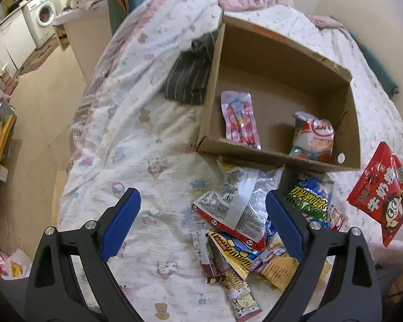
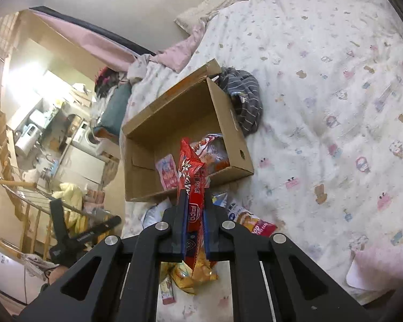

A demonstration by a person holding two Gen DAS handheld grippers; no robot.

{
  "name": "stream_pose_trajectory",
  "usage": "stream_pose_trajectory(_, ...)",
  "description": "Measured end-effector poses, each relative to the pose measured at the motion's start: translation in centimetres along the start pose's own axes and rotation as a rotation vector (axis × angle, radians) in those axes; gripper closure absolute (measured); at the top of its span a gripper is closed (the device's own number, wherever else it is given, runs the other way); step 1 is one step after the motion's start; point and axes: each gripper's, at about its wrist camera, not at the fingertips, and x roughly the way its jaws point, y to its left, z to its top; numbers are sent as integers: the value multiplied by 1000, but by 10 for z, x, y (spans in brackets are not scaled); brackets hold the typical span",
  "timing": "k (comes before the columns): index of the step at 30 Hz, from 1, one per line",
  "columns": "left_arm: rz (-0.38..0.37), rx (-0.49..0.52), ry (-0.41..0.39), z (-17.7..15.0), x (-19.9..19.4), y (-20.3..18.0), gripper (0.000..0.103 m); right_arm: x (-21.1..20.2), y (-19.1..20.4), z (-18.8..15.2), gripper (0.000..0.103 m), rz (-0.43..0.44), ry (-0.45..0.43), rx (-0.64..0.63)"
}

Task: Organize snacks
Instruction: 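Grasp the red candy stick with the right tool while the left tool grasps the white-silver chip bag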

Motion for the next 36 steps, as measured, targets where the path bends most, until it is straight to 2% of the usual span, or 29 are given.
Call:
stream_pose_trajectory(8,-53,141,134,-2,42,-41,11,20,-7,-6,94,-5,61,9)
stream_pose_trajectory(13,-49,139,194,4,67,-48,11,19,-10,-6,94,2,51,14)
stream_pose_trajectory(15,-64,129,206,6,73,-49,22,19,-12,-7,94,2,51,15)
stream_pose_trajectory(16,-64,128,215,7,75,-50,31,19,-12,-7,94,1,51,16)
stream_pose_trajectory(17,-65,130,227,8,78,-52,32,19,-13,-7,94,-3,53,16)
stream_pose_trajectory(18,-60,131,227,9,79,-53,32,20,-13,-7,94,-5,55,17)
stream_pose_trajectory(19,-53,135,222,9,79,-54,38,20,-13,-7,94,-6,58,17)
stream_pose_trajectory(21,-31,160,215,8,78,-58,53,19,-12,-7,94,-8,56,12)
stream_pose_trajectory(22,-15,167,211,8,78,-59,64,19,-12,-7,94,-8,55,5)
stream_pose_trajectory(23,-4,168,204,7,76,-59,69,19,-11,-8,94,-9,53,0)
stream_pose_trajectory(25,-13,156,197,6,72,-58,71,20,-11,-8,94,-8,53,-8)
stream_pose_trajectory(36,71,168,97,-13,38,-33,71,21,-3,-7,94,4,45,-25)
